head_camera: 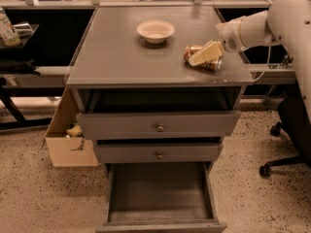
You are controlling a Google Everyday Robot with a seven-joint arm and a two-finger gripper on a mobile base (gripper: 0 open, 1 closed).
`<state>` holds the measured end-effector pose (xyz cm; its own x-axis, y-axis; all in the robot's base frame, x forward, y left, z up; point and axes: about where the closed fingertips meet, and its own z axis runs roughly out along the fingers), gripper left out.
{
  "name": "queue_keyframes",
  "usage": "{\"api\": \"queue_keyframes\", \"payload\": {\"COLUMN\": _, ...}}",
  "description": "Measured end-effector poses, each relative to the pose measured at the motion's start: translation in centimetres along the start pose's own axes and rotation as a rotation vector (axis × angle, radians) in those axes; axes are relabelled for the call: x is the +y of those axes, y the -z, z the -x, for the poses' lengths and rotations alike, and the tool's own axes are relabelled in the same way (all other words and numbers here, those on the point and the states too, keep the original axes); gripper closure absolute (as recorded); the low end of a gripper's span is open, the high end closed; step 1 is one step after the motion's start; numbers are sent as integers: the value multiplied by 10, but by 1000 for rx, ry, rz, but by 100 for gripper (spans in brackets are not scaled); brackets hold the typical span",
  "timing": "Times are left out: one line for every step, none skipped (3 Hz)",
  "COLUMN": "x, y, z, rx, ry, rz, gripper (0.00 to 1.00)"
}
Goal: Pick orange can from bottom drawer and place on counter
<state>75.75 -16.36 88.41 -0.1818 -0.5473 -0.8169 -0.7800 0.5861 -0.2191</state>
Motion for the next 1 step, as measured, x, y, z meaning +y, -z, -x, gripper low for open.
{"api": "queue_keyframes", "payload": {"x": -11, "y": 32, "z": 13, "rx": -82, "ry": 9, "rz": -90, "gripper": 0}}
